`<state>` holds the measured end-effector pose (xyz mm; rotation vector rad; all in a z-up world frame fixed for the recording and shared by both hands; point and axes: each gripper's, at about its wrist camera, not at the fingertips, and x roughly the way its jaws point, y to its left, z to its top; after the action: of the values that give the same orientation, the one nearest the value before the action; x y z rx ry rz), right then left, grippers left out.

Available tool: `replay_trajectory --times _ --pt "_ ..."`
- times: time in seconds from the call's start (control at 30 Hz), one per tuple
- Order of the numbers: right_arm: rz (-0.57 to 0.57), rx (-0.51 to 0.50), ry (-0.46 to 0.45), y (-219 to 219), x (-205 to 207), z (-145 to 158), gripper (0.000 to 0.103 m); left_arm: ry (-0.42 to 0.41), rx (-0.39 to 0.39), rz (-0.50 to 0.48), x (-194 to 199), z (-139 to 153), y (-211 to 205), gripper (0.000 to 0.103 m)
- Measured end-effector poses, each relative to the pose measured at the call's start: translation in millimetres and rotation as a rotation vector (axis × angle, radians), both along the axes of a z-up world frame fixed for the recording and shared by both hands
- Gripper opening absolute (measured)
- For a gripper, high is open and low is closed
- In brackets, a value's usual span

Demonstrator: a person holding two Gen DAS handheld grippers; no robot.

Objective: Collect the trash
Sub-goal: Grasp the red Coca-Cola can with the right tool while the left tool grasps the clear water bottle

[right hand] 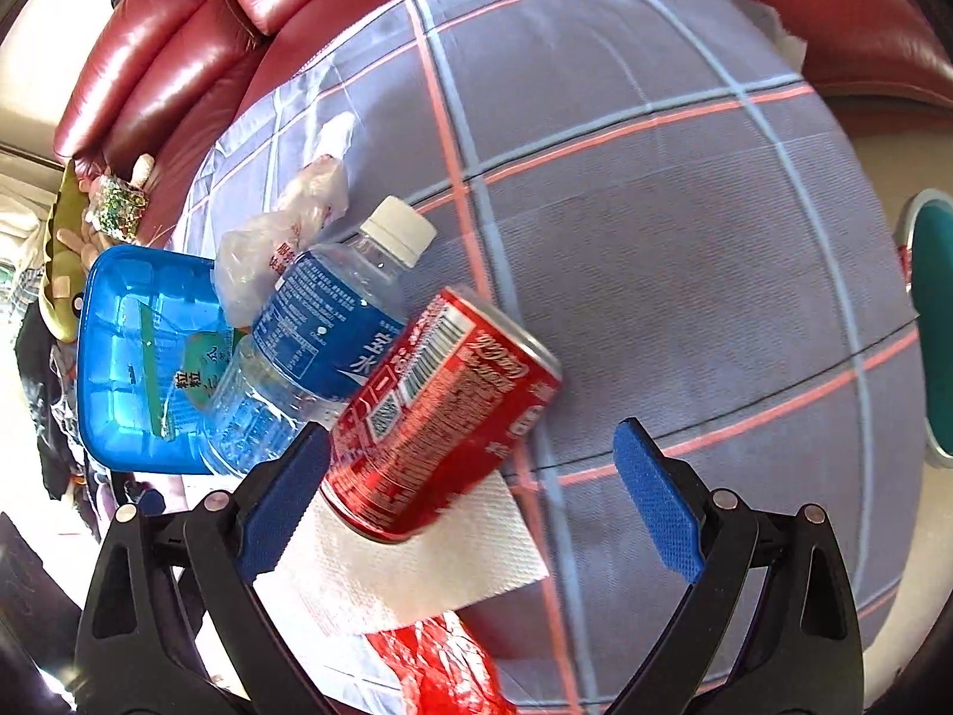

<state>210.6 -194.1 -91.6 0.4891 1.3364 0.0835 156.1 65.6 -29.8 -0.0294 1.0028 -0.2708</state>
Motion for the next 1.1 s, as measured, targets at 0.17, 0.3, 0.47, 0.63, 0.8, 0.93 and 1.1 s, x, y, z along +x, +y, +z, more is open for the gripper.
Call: replay_trajectory --times 0.17,0.3,0.47,0.63,0.8,0.93,1.1 --pt "-0.023 0.045 0.014 6 8 -15 0.087 0.005 0.002 0.001 -1 -2 0 0.099" --pt "-0.016 0.128 0.017 9 10 -28 0.069 0.009 0.003 0.003 -1 -1 -2 0.099" --pt "0.048 0.059 -0.042 11 7 -12 0.051 -0.009 0.016 -0.015 -4 9 -14 0.099" --pt "0.050 -0.023 -0.090 -16 0 7 0.051 -0.046 0.045 -0.078 -2 25 -41 0.099" --pt "0.008 -0.046 -0.089 -58 -10 10 0.051 -0.050 0.113 -0.164 21 24 -78 0.099" --pt "-0.024 -0.050 -0.068 -84 -17 4 0.051 0.001 0.146 -0.246 53 10 -103 0.099" --pt "-0.027 -0.042 -0.068 -99 -22 0 0.051 0.076 0.196 -0.277 83 -18 -112 0.095"
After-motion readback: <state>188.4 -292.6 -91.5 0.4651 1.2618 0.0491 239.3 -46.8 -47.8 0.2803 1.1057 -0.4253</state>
